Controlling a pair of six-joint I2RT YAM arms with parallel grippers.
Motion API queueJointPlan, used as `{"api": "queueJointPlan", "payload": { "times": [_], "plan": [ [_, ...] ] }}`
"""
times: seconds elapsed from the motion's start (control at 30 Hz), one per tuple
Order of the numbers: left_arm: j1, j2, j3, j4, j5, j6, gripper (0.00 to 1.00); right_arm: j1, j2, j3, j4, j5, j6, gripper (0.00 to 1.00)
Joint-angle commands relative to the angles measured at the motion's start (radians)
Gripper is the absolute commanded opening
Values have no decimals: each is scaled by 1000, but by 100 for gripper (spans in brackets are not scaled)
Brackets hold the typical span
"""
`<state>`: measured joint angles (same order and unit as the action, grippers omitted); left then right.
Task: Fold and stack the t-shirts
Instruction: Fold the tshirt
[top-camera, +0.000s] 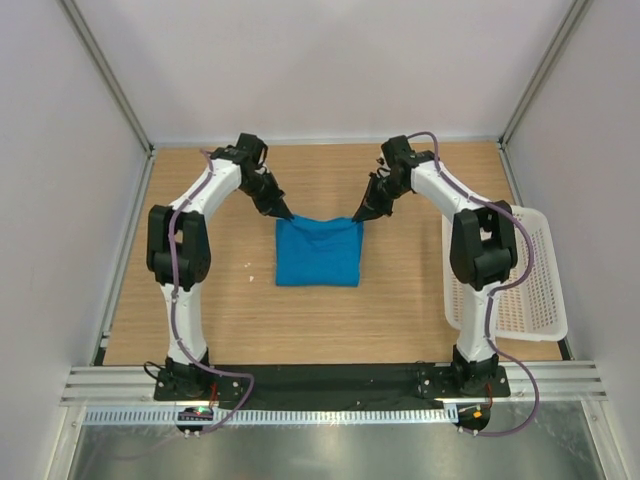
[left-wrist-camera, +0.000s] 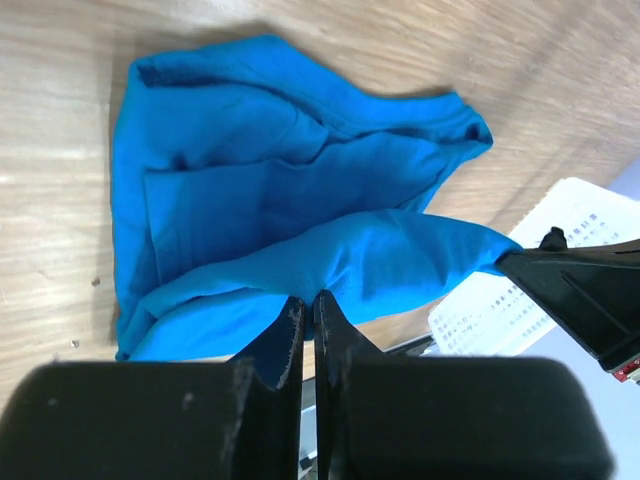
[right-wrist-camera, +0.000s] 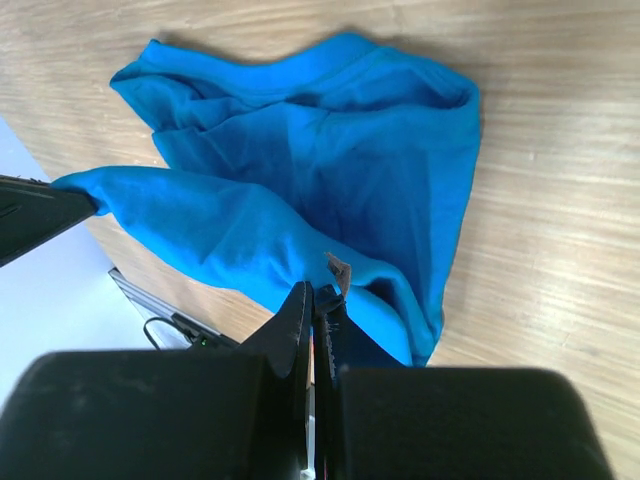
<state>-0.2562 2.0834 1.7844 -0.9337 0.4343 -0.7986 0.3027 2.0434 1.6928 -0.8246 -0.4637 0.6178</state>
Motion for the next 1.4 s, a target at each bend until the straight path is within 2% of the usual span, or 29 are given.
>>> {"api": "queueJointPlan", "payload": {
  "times": [0.0,0.17,0.27,0.37,0.4,0.5,0.6,0.67,0.8,0.83,0.87,0.97,1.23,1.37],
  "plan": [
    [12,35,75,10,41,24,3,-14,26,62,12,-32,-16,2],
    [32,69,99,16,11,27,8,-43,102,96,71,-58,-18,9],
    [55,116,145,9,-37,47,15,-77,170,139,110,-58,-10,11],
    [78,162,231,-43,-65,81,28,-108,219,234,46,-20,-67,19],
    [81,159,245,-62,-71,96,34,-111,225,302,10,34,-128,24],
    [80,97,224,-45,-88,122,45,-112,207,363,-77,75,-177,34],
    [77,14,118,1,-39,105,44,-108,144,293,-56,54,-187,38],
    [69,-34,52,90,21,61,41,-96,94,233,5,-13,-171,39],
    [19,-43,-49,185,136,16,29,-67,38,56,137,-136,-100,31],
    [11,-39,-62,206,156,6,26,-63,28,18,239,-157,-69,27],
    [6,-34,-74,249,178,-8,24,-62,17,-54,292,-203,0,14],
    [-9,-14,-118,355,253,-57,20,-59,6,-136,442,-249,75,1],
    [-37,90,-137,599,372,-165,17,-51,104,-171,679,-288,186,1],
    [-40,133,-112,650,386,-195,17,-53,176,-121,697,-288,217,1]
  ]
}}
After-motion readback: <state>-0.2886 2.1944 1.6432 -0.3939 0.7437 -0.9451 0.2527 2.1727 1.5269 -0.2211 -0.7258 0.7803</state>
